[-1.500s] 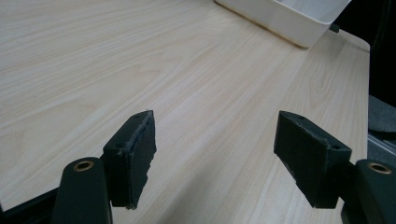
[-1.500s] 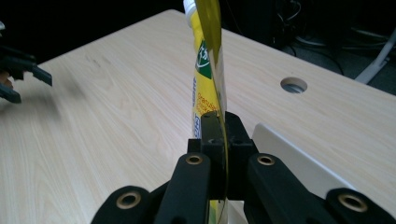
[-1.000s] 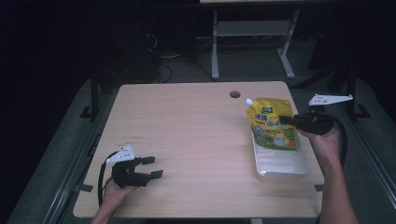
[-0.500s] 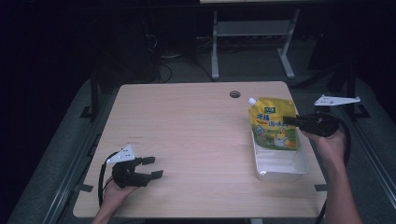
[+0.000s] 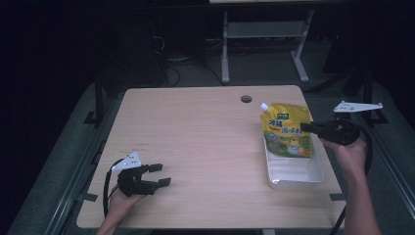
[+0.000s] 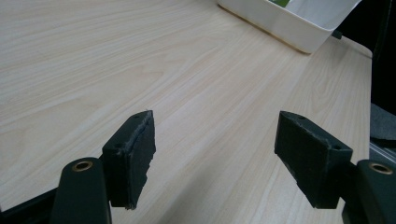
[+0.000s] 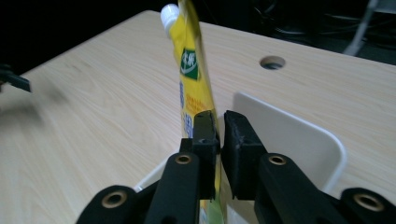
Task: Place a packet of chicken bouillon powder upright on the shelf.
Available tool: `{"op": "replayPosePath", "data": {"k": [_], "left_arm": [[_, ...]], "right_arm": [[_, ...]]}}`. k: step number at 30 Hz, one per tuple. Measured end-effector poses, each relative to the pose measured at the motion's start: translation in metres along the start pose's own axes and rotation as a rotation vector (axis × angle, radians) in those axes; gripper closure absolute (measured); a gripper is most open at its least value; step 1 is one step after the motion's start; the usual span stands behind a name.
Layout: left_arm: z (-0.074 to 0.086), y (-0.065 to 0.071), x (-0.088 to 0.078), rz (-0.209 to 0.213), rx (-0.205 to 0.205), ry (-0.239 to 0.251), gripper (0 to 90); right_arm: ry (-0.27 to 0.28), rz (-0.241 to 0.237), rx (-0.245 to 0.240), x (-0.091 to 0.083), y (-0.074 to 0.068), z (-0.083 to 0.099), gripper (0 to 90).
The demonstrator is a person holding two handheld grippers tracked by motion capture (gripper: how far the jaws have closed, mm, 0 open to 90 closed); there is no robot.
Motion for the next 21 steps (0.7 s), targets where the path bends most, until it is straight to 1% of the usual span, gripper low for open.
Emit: {"op": "replayPosePath", "data": {"k": [2, 3, 5, 7, 9, 13, 14, 18, 20, 21], "left_arm": [[0.000, 0.000, 0.000, -0.001, 0.002, -0.003, 28.6], [0.000, 0.000, 0.000, -0.001, 0.001, -0.002, 28.6], [0.000, 0.000, 0.000, -0.001, 0.000, 0.001, 28.7], [-0.001, -0.001, -0.001, -0.001, -0.002, 0.006, 28.9], [-0.001, -0.001, -0.002, -0.001, -0.007, 0.011, 29.1], [-0.001, -0.002, -0.002, 0.002, -0.016, 0.010, 29.2], [0.000, -0.002, -0.001, 0.005, -0.016, 0.008, 29.3], [0.000, -0.001, 0.001, 0.005, -0.008, -0.002, 29.3], [0.000, -0.001, 0.001, 0.005, -0.008, -0.003, 29.3], [0.000, -0.002, 0.001, 0.003, -0.010, -0.002, 29.3]], "right_arm": [[-0.002, 0.003, -0.005, 0.000, 0.001, 0.001, 85.5], [-0.001, -0.003, -0.008, -0.001, 0.000, 0.002, 86.6], [0.004, -0.001, -0.006, -0.002, 0.001, 0.004, 87.7], [0.003, -0.014, -0.007, -0.002, 0.000, 0.006, 88.9], [0.004, -0.011, -0.008, -0.003, 0.002, 0.008, 89.0], [0.000, -0.005, 0.013, -0.005, 0.007, 0.016, 89.3], [0.008, -0.010, 0.024, -0.006, 0.009, 0.019, 89.3], [0.010, 0.005, 0.063, -0.009, 0.017, 0.034, 89.5], [0.038, -0.009, 0.086, -0.010, 0.019, 0.039, 89.6], [0.041, -0.006, 0.082, -0.010, 0.019, 0.039, 89.6]]}}
Point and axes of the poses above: each handheld gripper's, and its own axes: x roughly forward along the jaws, z roughly out of its underside, y roughly to its right, the point moved 7 cm from there along x, roughly forward along the jaws, and after that the axes turned 1 degree about -x, right-handed, at the moved point
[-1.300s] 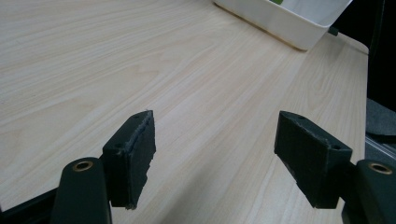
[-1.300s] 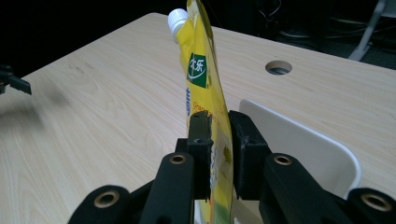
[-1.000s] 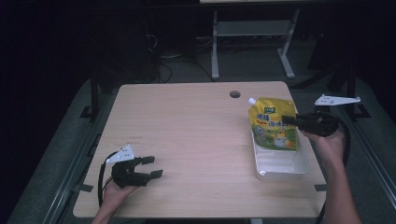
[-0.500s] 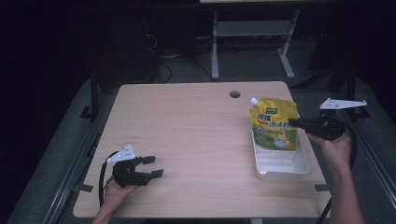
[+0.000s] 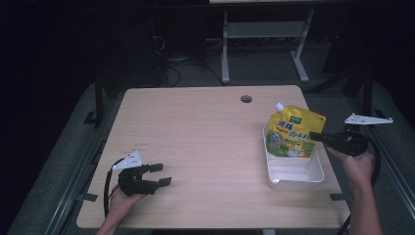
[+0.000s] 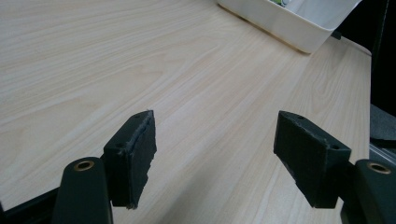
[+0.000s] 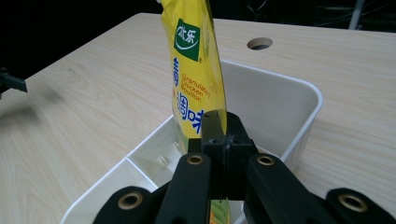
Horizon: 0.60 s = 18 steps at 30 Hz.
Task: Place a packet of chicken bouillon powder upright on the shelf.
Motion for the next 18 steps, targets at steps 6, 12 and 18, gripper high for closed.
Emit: {"op": "replayPosePath", "data": {"k": [6, 12, 18], "left_arm": [[0.0010, -0.0011, 0.0000, 0.000, -0.005, -0.003, 29.3], [0.0013, -0.0006, 0.0004, 0.006, -0.003, -0.006, 29.3], [0.0013, -0.0011, -0.0003, 0.004, -0.005, -0.004, 29.4]], "right_arm": [[-0.006, 0.006, -0.002, 0.0003, -0.0009, -0.0010, 88.9], [-0.017, 0.017, -0.006, 0.0007, -0.0033, -0.0027, 85.3], [-0.007, 0.035, 0.000, -0.0002, -0.0048, -0.0090, 74.9]]}}
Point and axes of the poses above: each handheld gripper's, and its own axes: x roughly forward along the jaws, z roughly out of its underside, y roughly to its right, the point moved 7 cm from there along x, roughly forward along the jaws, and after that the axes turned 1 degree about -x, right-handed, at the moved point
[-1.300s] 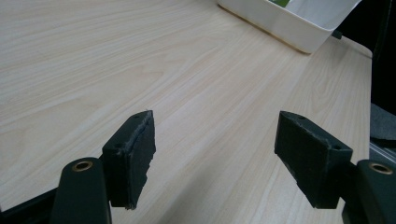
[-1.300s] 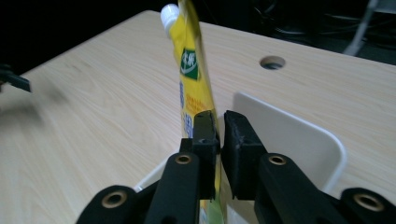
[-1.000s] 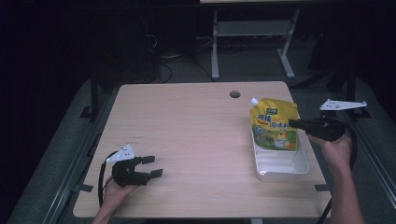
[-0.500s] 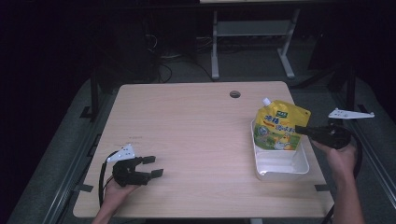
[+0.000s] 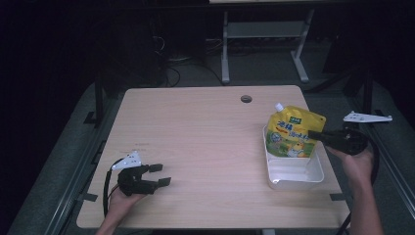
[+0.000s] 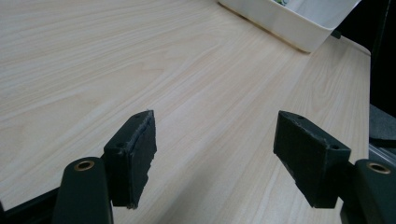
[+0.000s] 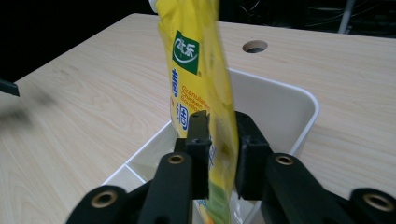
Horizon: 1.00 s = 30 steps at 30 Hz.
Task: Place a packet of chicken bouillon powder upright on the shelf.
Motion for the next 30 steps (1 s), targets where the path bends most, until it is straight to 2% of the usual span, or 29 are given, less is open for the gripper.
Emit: {"op": "replayPosePath", "data": {"k": [7, 13, 17, 22, 30], "left_arm": [[0.001, -0.001, 0.000, -0.010, 0.008, -0.010, 29.4], [0.001, -0.002, -0.002, -0.014, 0.012, -0.012, 29.4], [0.002, -0.003, -0.002, -0.024, 0.015, -0.025, 29.3], [0.002, -0.003, -0.004, -0.025, 0.017, -0.020, 29.4], [0.004, -0.002, -0.005, -0.034, 0.038, -0.036, 28.8]], "right_arm": [[0.002, 0.015, 0.003, -0.004, -0.001, -0.001, 67.3], [0.008, 0.014, 0.032, -0.012, 0.000, 0.005, 60.1], [0.007, 0.013, 0.056, -0.018, 0.000, 0.013, 58.2], [0.028, 0.022, 0.065, -0.027, -0.003, 0.019, 55.9], [0.014, 0.025, 0.069, -0.034, -0.012, 0.030, 51.6]]}}
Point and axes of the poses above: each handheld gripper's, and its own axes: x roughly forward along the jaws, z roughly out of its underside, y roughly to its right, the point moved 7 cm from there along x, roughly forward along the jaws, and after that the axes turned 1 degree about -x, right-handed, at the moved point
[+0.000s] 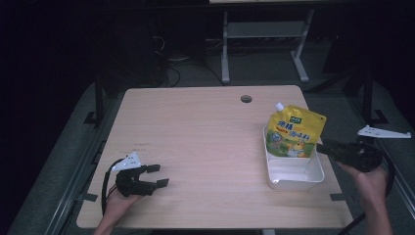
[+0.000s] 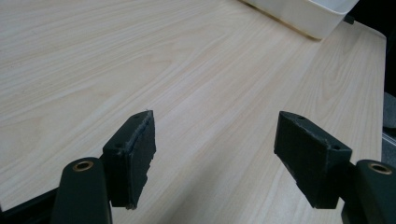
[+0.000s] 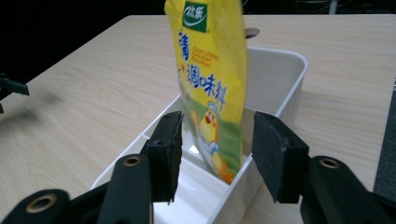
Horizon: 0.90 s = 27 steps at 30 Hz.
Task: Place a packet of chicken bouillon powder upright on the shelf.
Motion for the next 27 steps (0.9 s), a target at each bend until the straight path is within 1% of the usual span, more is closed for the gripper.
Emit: {"op": "replayPosePath", "data": {"k": [6, 13, 17, 20, 21, 22, 23, 25, 27], "left_arm": [[0.000, 0.000, -0.001, 0.000, -0.001, 0.001, 28.7], [0.000, 0.000, -0.002, -0.001, -0.001, 0.002, 28.5], [0.000, -0.001, -0.003, 0.000, -0.001, 0.005, 27.8], [0.000, -0.001, -0.004, -0.002, 0.001, 0.007, 27.6], [0.000, -0.001, -0.005, -0.002, -0.002, 0.010, 27.6], [0.000, -0.001, -0.005, -0.002, -0.001, 0.010, 27.6], [0.000, -0.001, -0.005, -0.002, -0.003, 0.010, 27.6], [0.000, -0.002, -0.005, -0.001, -0.006, 0.011, 27.6], [0.000, -0.002, -0.006, -0.001, -0.002, 0.011, 27.7]], "right_arm": [[-0.014, -0.027, -0.029, 0.002, -0.019, 0.006, 49.8], [-0.027, -0.079, -0.096, 0.013, -0.057, 0.006, 46.9], [-0.047, -0.108, -0.117, 0.025, -0.077, 0.007, 44.2], [-0.075, -0.135, -0.144, 0.037, -0.094, 0.007, 42.5], [-0.083, -0.152, -0.168, 0.043, -0.106, 0.005, 41.4], [-0.083, -0.152, -0.168, 0.043, -0.106, 0.005, 41.4], [-0.088, -0.156, -0.178, 0.046, -0.111, 0.005, 41.3], [-0.095, -0.161, -0.208, 0.053, -0.122, 0.002, 40.4], [-0.103, -0.184, -0.221, 0.061, -0.134, -0.001, 39.2]]}}
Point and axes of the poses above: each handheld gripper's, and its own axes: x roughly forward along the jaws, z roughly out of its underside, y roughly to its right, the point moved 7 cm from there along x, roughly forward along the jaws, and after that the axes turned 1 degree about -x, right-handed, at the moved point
